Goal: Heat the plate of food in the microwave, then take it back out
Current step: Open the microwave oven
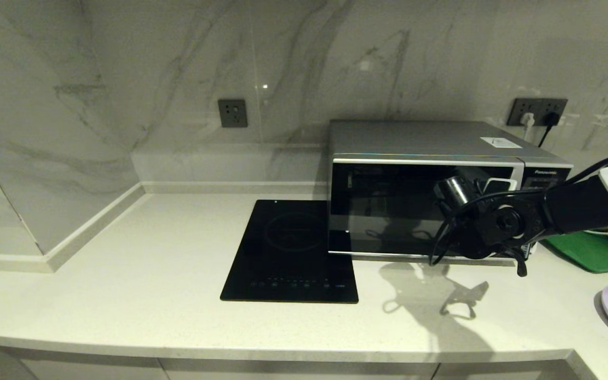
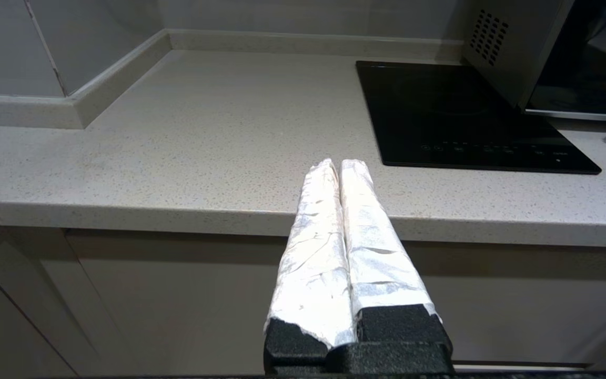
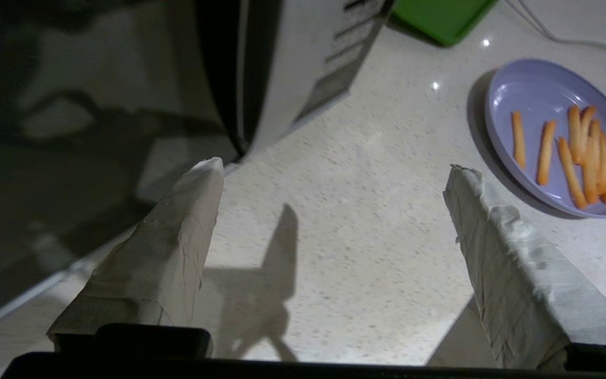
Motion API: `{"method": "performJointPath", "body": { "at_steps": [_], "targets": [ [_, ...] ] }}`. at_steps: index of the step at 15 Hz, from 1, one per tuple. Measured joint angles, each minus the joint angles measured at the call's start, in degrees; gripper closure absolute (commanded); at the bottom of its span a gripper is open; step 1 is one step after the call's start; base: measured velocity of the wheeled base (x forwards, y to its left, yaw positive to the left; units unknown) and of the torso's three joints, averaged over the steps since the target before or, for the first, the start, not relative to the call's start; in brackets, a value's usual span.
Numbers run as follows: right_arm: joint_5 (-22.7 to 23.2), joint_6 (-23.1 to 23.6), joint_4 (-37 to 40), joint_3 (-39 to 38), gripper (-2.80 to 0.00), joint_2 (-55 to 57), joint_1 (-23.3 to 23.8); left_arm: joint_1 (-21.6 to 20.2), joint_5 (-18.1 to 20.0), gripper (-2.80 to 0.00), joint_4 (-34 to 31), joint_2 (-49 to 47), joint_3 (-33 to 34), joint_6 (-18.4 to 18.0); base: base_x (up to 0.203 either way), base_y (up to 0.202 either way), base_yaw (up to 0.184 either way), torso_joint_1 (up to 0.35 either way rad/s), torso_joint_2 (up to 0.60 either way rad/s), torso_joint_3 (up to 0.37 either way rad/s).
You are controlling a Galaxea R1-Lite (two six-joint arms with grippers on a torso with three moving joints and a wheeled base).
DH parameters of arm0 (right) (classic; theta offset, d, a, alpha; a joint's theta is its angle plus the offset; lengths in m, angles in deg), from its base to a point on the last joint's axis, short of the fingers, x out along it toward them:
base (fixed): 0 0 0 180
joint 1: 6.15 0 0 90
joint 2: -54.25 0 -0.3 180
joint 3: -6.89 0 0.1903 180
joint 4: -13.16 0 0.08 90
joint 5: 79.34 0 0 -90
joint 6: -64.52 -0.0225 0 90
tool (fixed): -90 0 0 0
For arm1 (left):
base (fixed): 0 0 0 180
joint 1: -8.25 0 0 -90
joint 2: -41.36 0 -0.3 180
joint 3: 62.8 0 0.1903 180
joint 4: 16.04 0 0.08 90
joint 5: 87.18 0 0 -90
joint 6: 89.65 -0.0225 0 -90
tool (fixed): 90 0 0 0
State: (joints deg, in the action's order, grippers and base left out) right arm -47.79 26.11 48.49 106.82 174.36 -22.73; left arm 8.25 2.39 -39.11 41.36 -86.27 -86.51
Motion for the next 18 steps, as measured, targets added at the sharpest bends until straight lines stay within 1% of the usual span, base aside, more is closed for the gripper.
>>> {"method": "performJointPath", "body": {
  "at_steps": [3,5,11,16,18],
  "targets": [
    [3.8,0.3,8.7,4.4,-2.8,0.3,1.8,0.0,0.0,0.0,0.0,0.0,0.0,0.0,0.0,0.0,0.0,0.0,0.0,0.0],
    [5.0,0.4,12.9,6.7,-2.8,0.3,2.3,0.0,0.0,0.0,0.0,0.0,0.0,0.0,0.0,0.0,0.0,0.0,0.0,0.0],
    [5.0,0.5,13.0,12.9,-2.8,2.6,3.2,0.0,0.0,0.0,0.0,0.0,0.0,0.0,0.0,0.0,0.0,0.0,0.0,0.0],
    [4.3,0.2,12.6,14.7,-2.8,3.9,4.5,0.0,0.0,0.0,0.0,0.0,0.0,0.0,0.0,0.0,0.0,0.0,0.0,0.0],
    [3.6,-0.8,12.1,15.0,-2.8,4.0,5.5,0.0,0.0,0.0,0.0,0.0,0.0,0.0,0.0,0.0,0.0,0.0,0.0,0.0]
  ]
}}
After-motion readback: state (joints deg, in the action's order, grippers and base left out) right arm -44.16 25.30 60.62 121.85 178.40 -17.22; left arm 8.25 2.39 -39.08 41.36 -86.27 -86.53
